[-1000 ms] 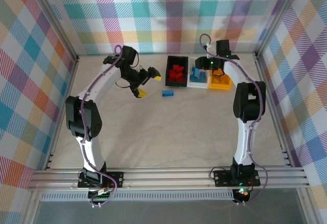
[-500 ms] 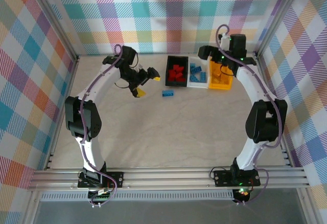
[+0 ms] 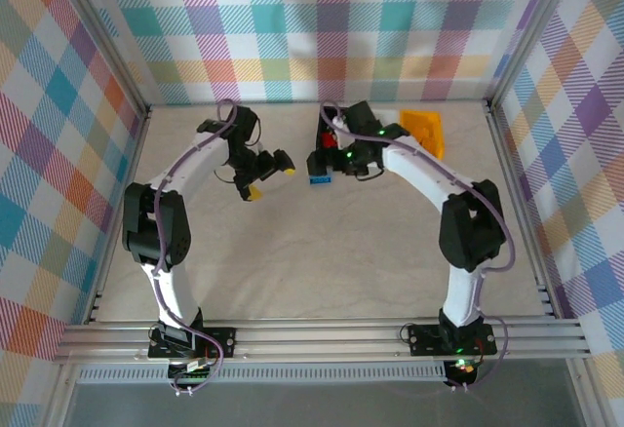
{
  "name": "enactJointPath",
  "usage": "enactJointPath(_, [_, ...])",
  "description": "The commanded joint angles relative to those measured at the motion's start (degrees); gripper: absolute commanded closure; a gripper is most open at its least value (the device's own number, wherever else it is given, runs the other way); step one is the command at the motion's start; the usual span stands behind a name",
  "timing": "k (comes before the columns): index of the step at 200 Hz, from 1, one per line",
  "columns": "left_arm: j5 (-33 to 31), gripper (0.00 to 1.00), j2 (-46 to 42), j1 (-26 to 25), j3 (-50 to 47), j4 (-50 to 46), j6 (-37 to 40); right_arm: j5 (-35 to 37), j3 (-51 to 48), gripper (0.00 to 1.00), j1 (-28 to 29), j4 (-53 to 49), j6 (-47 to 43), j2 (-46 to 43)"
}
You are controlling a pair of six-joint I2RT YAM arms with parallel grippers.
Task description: Sort the legos into containers by color
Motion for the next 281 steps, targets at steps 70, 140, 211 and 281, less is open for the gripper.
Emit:
enactJointPath(70, [-3.5,0.00,-11.4,5.2,-8.2,0.7,0.7,14.7,10.6,0.00,2.9,-5.6,4.1,15.0])
enactJointPath(140, [-2.2,0.00,-12.0,7.0,-8.9,0.4,1.4,17.6,21.9,0.02,3.7,-8.7,2.2,24.2])
enactJointPath(211, [-1.1,0.00,-12.0,8.0,-9.3,0.6,0.9,21.8,27.5,0.11,5.4,-10.3,1.4,29.4])
enactJointPath(281, [-0.3,0.00,-11.2,8.2,-9.4,1.0,0.5,24.0,30.3,0.28,5.4,-11.3,2.3,31.5])
